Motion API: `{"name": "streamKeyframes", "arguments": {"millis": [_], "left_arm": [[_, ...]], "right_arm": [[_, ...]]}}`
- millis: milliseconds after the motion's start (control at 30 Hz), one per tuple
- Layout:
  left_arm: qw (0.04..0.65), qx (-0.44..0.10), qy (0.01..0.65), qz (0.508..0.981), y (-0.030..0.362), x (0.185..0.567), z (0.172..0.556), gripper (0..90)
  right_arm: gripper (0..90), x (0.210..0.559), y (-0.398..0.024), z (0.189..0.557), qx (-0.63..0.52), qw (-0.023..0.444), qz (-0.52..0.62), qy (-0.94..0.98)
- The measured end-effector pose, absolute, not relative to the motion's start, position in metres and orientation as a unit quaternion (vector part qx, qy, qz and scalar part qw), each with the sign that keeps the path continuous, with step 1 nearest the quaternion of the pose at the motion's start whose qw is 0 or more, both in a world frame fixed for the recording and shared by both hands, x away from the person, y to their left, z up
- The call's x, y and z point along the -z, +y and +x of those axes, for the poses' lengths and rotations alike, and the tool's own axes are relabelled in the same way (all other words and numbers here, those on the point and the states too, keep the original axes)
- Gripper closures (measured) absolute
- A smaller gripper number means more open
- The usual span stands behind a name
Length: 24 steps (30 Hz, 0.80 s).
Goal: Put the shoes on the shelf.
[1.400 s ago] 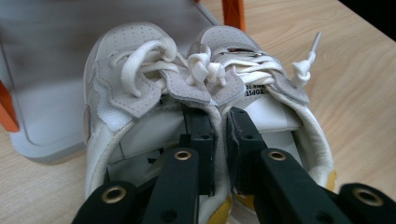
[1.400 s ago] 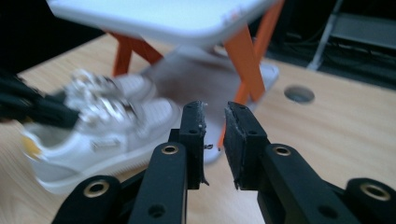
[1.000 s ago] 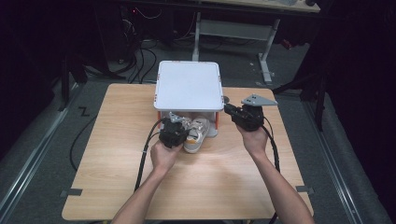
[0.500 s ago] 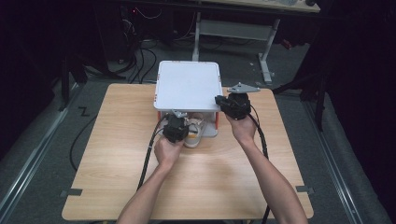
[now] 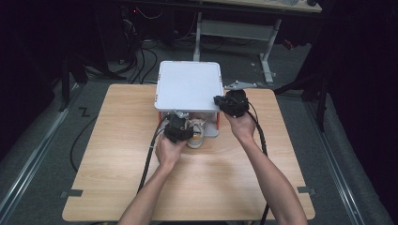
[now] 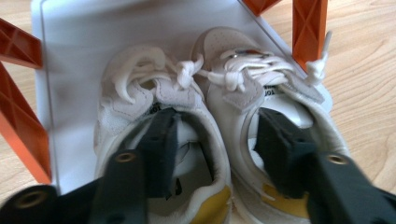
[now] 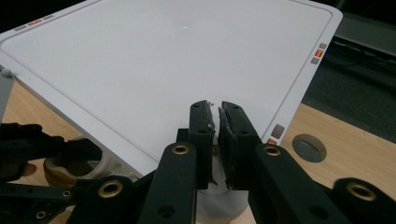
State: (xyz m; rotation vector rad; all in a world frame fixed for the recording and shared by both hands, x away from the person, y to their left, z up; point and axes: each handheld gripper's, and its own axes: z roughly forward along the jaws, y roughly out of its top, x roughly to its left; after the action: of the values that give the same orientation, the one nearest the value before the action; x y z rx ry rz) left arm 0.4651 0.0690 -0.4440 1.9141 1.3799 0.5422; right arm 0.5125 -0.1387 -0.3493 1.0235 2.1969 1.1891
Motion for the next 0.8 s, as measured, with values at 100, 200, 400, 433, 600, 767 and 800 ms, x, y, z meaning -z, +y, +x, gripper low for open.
{"name": "streamKeyframes", "arguments": {"millis": [100, 200, 400, 433, 600, 767, 800], "left_arm": [[0.36, -0.208, 0.533, 0.737, 0.068, 0.441, 0.463, 38.2], [0.371, -0.203, 0.533, 0.733, 0.068, 0.436, 0.459, 33.9], [0.402, -0.228, 0.504, 0.729, 0.068, 0.413, 0.438, 31.1], [0.402, -0.235, 0.5, 0.73, 0.068, 0.411, 0.434, 30.0], [0.387, -0.233, 0.492, 0.744, 0.077, 0.407, 0.41, 22.5], [0.353, -0.211, 0.504, 0.76, 0.083, 0.423, 0.398, 19.7], [0.348, -0.214, 0.507, 0.759, 0.083, 0.427, 0.396, 20.3]], "right_arm": [[83.4, 0.349, -0.139, 0.512, -0.43, 0.221, 0.369, 0.794], [83.3, 0.35, -0.138, 0.512, -0.43, 0.222, 0.369, 0.794], [83.3, 0.35, -0.138, 0.511, -0.429, 0.224, 0.367, 0.794], [83.3, 0.35, -0.138, 0.511, -0.429, 0.223, 0.368, 0.795], [84.2, 0.35, -0.138, 0.51, -0.425, 0.226, 0.363, 0.797], [84.2, 0.35, -0.138, 0.509, -0.428, 0.226, 0.364, 0.796], [84.2, 0.35, -0.138, 0.509, -0.429, 0.226, 0.363, 0.796]]}}
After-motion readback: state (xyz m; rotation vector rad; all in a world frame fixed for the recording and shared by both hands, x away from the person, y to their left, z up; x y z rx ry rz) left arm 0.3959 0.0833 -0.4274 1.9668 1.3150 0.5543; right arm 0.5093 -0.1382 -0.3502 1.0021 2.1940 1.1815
